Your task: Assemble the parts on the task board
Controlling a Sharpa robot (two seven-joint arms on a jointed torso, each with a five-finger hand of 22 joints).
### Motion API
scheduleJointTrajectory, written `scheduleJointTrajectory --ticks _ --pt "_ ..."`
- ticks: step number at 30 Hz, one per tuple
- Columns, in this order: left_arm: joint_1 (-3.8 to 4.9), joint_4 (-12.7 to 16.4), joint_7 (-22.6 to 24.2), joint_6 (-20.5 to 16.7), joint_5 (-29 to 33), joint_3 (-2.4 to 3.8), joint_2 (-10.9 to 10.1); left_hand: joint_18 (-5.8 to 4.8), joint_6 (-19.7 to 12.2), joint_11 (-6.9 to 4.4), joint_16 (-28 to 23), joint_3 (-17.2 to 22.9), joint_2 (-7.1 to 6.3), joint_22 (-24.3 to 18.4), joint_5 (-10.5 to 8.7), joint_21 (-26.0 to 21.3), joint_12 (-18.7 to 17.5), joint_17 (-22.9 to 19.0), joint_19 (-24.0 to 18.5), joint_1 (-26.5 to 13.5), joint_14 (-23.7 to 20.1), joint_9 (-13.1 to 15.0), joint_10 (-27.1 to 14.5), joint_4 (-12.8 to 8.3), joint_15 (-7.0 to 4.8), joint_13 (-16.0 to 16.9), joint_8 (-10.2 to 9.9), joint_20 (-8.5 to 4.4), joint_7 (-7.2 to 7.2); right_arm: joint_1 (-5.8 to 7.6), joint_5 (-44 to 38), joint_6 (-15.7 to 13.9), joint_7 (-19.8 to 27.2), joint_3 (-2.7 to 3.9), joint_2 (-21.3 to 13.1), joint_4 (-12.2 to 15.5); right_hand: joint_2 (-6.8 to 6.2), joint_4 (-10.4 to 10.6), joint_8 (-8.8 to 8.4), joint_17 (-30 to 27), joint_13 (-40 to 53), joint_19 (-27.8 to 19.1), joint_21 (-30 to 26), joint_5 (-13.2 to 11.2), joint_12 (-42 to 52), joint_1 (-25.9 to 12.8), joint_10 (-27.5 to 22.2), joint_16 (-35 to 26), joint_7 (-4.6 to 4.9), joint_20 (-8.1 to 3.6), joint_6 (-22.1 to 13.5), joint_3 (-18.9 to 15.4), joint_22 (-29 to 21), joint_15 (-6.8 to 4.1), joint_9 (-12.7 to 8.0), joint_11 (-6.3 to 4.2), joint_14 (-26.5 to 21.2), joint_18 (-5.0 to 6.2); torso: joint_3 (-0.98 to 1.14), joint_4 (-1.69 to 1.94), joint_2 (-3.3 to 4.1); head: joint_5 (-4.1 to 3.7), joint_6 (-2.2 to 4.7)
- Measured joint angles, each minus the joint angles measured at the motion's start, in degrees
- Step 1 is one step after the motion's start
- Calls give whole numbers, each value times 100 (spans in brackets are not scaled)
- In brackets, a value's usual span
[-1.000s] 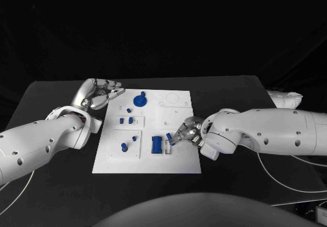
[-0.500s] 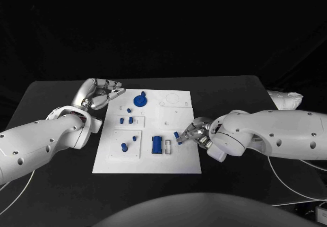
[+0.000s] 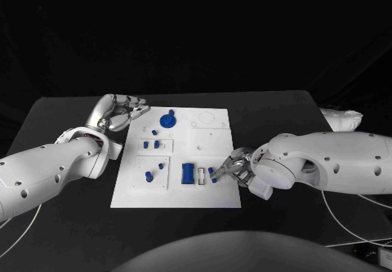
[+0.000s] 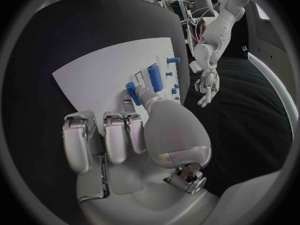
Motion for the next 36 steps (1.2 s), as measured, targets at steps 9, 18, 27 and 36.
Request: scheduleJointTrajectory --ticks 9,18,27,36 --pt "0 -3 -4 3 0 -1 4 0 0 0 0 0 0 0 0 0 0 -1 0 0 0 0 0 0 0 0 0 0 0 0 321 120 -46 0 140 -17 -30 0 -33 5 0 0 0 -4 0 -30 0 0 -3 0 3 0 0 0 -9 0 0 0 -1 1 3 -4 0" --pt "0 -4 -6 5 -1 -1 1 0 0 0 0 0 0 0 0 0 0 -1 0 0 0 0 0 0 0 0 0 0 0 -1 481 157 -62 0 277 -108 -30 0 -34 4 0 0 0 -5 0 -30 0 0 -3 0 3 0 1 0 -11 0 0 0 0 3 2 -8 0" --pt "0 -8 -6 6 -1 -1 1 0 0 0 0 0 0 0 0 0 0 -2 0 0 0 0 0 0 0 0 0 0 0 -3 544 110 -54 0 290 -115 -31 0 -38 3 0 0 0 -5 0 -29 0 0 -4 0 2 0 4 0 -14 0 0 0 -1 3 2 -2 0" --pt "0 -13 -6 9 -1 -1 4 0 0 0 0 0 0 0 0 0 0 -2 0 0 0 0 0 0 0 0 0 0 0 -5 562 37 -30 -1 318 -122 -31 0 -39 3 0 0 0 -7 0 -29 0 0 -3 0 1 0 3 0 -22 -1 0 0 1 1 1 -2 0"
